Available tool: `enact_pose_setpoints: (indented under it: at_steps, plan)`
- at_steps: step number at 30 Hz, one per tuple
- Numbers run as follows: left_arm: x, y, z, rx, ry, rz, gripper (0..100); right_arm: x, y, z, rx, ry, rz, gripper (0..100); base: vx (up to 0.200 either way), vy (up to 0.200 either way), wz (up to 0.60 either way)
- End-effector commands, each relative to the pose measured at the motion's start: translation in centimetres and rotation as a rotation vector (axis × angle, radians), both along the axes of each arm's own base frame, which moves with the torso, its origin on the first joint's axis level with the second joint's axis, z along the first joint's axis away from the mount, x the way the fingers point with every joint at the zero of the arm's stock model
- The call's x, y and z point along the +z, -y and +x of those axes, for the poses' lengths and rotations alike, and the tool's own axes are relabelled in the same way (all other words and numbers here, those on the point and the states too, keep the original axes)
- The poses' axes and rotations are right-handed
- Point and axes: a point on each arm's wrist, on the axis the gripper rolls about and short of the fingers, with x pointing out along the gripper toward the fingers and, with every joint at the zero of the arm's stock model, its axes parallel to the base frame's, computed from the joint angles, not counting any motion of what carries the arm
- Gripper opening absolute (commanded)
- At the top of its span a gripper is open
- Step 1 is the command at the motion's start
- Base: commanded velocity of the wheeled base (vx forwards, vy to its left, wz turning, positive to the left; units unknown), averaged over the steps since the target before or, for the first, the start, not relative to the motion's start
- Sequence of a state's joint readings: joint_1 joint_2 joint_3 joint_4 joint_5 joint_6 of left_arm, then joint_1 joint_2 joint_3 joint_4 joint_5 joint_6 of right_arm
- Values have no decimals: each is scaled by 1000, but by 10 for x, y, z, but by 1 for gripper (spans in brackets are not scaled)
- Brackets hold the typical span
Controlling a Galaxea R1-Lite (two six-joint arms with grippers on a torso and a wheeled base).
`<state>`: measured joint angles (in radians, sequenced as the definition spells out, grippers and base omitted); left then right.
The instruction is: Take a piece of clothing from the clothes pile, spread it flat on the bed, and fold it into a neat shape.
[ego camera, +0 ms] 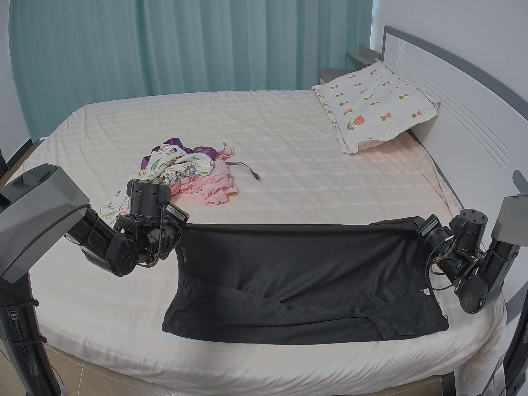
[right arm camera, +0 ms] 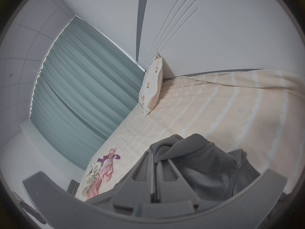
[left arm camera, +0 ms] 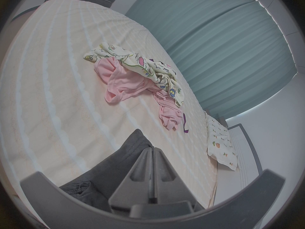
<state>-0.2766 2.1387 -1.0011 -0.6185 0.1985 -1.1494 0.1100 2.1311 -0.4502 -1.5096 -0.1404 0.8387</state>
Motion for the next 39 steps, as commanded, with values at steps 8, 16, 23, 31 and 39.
enact_pose_setpoints:
  at_steps: [8,16,23,31,39]
  plan:
    - [2,-7,-6,12,18,-2,0,-12,1,6,2,4,-12,0,0,0,0]
    - [14,-9,-10,11,44,-7,0,-10,-2,6,31,11,-17,0,0,0,0]
    - [9,-2,-8,-75,19,-47,0,-17,-2,4,32,-18,-32,0,0,0,0]
    - [-12,20,8,-334,-53,-35,100,-26,-6,-8,51,-78,-31,0,0,0,0]
    - [-34,44,33,-478,-78,154,100,-37,-8,-11,53,-122,-26,0,0,0,0]
